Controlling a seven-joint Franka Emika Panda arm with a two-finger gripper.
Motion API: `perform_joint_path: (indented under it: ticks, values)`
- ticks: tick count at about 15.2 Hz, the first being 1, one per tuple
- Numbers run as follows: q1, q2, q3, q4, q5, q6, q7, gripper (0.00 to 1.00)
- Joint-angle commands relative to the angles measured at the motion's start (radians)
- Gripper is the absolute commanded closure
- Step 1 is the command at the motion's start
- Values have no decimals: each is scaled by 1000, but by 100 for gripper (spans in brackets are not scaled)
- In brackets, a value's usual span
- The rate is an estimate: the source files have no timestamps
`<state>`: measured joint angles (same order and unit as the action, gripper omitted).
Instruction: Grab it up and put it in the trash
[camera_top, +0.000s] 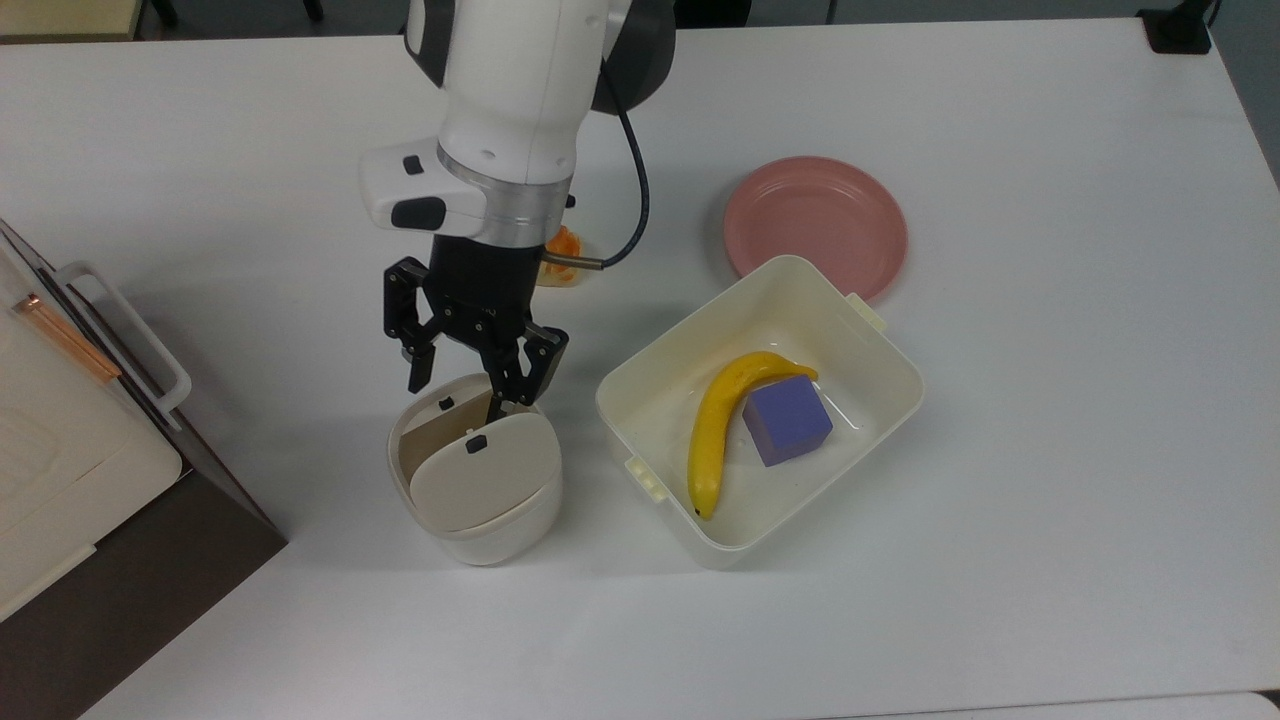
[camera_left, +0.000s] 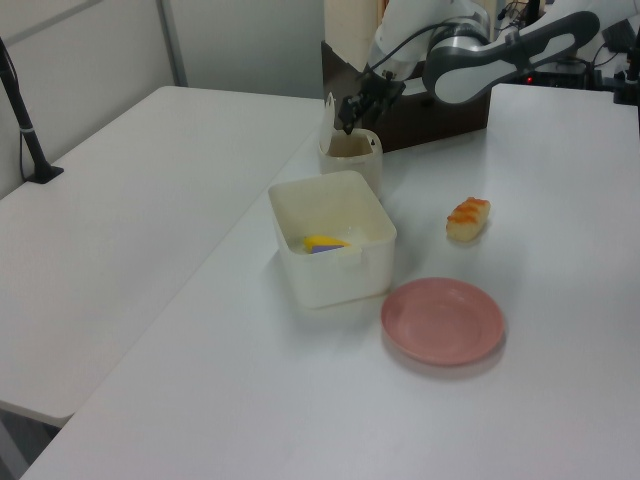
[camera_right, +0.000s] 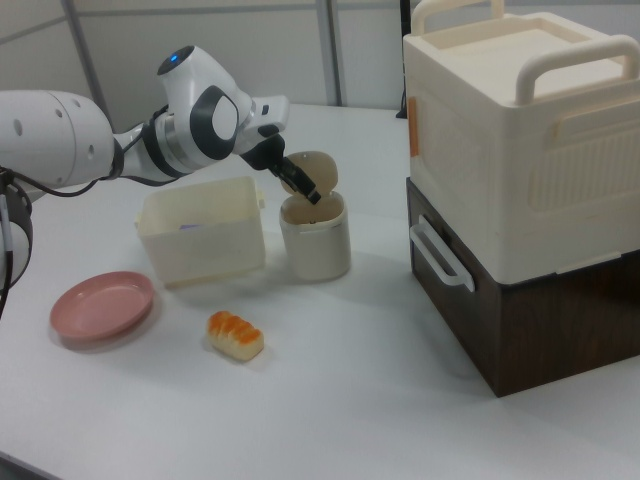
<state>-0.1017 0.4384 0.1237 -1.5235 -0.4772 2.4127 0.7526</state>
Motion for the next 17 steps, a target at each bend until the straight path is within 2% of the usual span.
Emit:
perform_joint_path:
  ticks: [1,4,5,9,10,12,17]
  values:
    - [-9,-50,2,-17,55,-93,-175,28]
    - [-13,-87,2,-12,133,-240,-399,24]
    - [-22,-104,-1,5,197,-320,-530,23]
    - [-68,-141,-10,97,323,-504,-725,6]
    - [-82,-147,-13,111,353,-541,-760,1]
    - [-104,-161,-18,132,406,-587,-805,0]
    - [-121,-170,-42,206,419,-754,-822,0]
